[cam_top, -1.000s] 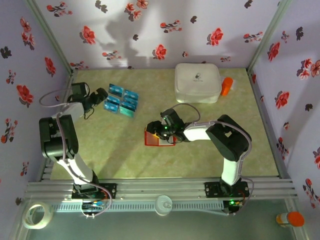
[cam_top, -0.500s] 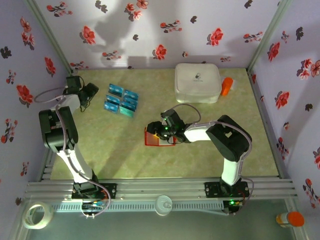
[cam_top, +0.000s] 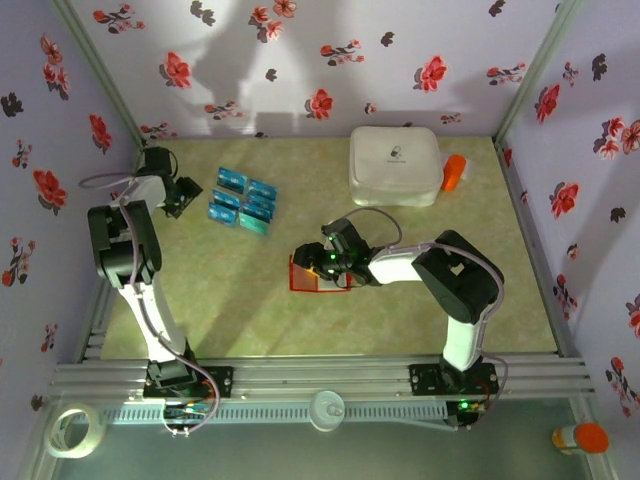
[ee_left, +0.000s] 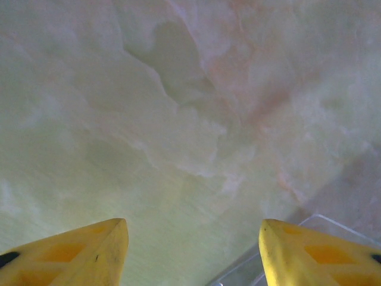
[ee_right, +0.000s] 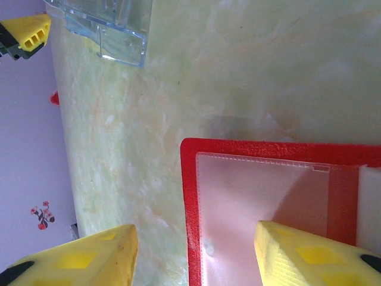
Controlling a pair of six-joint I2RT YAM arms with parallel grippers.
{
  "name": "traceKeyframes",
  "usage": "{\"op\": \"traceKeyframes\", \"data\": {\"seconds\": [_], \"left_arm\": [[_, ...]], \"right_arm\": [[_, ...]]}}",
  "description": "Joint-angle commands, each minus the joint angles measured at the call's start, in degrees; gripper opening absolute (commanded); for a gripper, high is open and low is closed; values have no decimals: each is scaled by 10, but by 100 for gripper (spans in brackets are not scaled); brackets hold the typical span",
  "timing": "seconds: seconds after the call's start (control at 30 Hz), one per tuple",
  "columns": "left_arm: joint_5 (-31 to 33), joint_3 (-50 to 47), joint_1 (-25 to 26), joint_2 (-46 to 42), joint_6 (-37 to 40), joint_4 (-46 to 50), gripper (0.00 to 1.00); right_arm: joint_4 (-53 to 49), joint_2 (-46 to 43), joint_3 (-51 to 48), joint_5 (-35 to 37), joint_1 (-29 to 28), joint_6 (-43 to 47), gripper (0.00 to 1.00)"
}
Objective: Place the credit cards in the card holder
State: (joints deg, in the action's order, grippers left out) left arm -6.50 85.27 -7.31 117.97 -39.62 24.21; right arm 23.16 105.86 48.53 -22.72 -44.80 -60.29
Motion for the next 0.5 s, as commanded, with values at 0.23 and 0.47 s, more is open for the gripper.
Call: {"op": "traceKeyframes", "data": {"seconds": [0.23, 0.47], "left_arm": [[-5, -7, 23, 7, 38, 42, 59], [-16, -35, 33, -11, 41, 34, 56]], "right_arm": [[-1, -4, -15, 3, -4, -6, 55], [14, 0, -24, 3, -4, -12, 55]]}}
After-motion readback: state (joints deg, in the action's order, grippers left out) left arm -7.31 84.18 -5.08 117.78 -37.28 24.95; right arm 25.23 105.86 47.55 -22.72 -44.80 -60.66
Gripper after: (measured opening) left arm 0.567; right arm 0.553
